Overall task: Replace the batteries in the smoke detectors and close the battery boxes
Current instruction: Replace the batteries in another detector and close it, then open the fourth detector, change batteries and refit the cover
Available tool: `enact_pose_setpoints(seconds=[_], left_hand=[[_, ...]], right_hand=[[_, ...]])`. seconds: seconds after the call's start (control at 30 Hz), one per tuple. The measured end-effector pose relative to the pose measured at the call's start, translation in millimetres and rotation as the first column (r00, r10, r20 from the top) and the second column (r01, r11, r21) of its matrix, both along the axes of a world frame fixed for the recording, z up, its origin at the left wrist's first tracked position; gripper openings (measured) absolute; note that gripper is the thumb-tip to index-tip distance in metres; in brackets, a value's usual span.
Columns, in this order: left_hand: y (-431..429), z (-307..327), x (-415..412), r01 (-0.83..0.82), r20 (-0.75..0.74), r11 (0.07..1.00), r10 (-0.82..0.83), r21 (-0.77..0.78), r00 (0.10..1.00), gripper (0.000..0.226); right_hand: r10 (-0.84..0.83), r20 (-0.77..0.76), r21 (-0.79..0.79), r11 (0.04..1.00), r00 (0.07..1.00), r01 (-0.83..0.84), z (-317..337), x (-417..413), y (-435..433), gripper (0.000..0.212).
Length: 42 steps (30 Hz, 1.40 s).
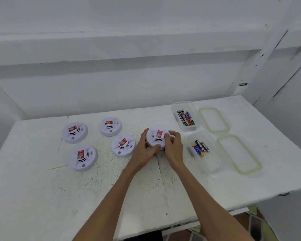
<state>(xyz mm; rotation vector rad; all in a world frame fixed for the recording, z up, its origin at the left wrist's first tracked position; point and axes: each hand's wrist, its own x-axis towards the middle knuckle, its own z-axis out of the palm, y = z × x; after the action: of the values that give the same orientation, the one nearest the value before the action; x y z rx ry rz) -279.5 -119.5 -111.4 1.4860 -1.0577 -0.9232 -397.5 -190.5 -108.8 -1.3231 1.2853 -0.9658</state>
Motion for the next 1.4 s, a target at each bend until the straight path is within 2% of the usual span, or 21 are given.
enact_pose_setpoints(seconds=[0.1,0.2,0.23,0.3,0.4,0.47,0.5,0.57,0.6,0.7,0.83,0.97,1.1,1.2,1.33,1.4], left_hand=[[-16,20,21,-0.015,0.148,0.999,0.022,-0.047,0.989,0.059],[-30,37,46,-0.087,0.316,0.996,0.075,0.025,0.946,0.069],[-34,42,53,-0.085,0.385,0.995,0.062,0.043,0.921,0.065],[-41,48,69,-0.093,0.511,0.99,0.026,0.107,0.859,0.061],[-49,49,87,-0.108,0.601,0.975,-0.032,0.196,0.799,0.071],[-51,48,93,-0.129,0.612,0.967,-0.034,0.22,0.79,0.076],[-53,48,95,-0.136,0.605,0.966,-0.024,0.218,0.796,0.073],[-56,49,94,-0.141,0.603,0.958,-0.039,0.249,0.797,0.054],[-58,49,94,-0.145,0.604,0.955,-0.042,0.258,0.796,0.045],[-62,46,95,-0.154,0.584,0.949,-0.038,0.275,0.811,0.043],[-66,35,97,-0.172,0.596,0.938,-0.045,0.301,0.802,0.06],[-66,33,99,-0.154,0.593,0.934,-0.072,0.322,0.802,0.048],[-52,39,110,-0.126,0.588,0.942,-0.087,0.312,0.804,0.071],[-27,45,128,-0.137,0.604,0.947,-0.07,0.29,0.794,0.081],[21,56,150,-0.167,0.591,0.971,0.034,0.172,0.806,0.054],[48,59,161,-0.16,0.582,0.975,0.04,0.157,0.813,0.048]], right_hand=[[0.011,-0.015,0.054,0.998,1.0,-0.01,16,18,-16,0.025],[0.072,-0.034,0.014,0.997,0.997,-0.071,26,37,-27,0.032],[0.093,-0.047,-0.018,0.995,0.995,-0.094,28,42,-31,0.036],[0.164,-0.134,-0.032,0.985,0.977,-0.169,30,53,-41,0.043],[0.274,-0.28,0.029,0.96,0.92,-0.278,27,68,-52,0.052],[0.319,-0.325,0.036,0.945,0.89,-0.326,23,74,-58,0.053],[0.334,-0.332,0.036,0.939,0.882,-0.342,23,78,-59,0.047],[0.344,-0.343,0.031,0.934,0.874,-0.355,22,83,-61,0.04],[0.342,-0.352,0.031,0.934,0.871,-0.355,21,86,-61,0.044],[0.332,-0.382,0.011,0.935,0.863,-0.354,13,90,-60,0.049],[0.3,-0.381,-0.014,0.944,0.875,-0.33,10,89,-58,0.04],[0.24,-0.401,-0.029,0.961,0.884,-0.274,8,90,-53,0.05],[0.16,-0.409,-0.124,0.966,0.898,-0.228,14,93,-42,0.045],[0.177,-0.411,-0.166,0.95,0.894,-0.264,24,98,-28,0.038],[0.249,-0.39,-0.206,0.915,0.887,-0.348,35,111,-1,0.032],[0.289,-0.372,-0.225,0.894,0.882,-0.388,39,119,15,0.03]])
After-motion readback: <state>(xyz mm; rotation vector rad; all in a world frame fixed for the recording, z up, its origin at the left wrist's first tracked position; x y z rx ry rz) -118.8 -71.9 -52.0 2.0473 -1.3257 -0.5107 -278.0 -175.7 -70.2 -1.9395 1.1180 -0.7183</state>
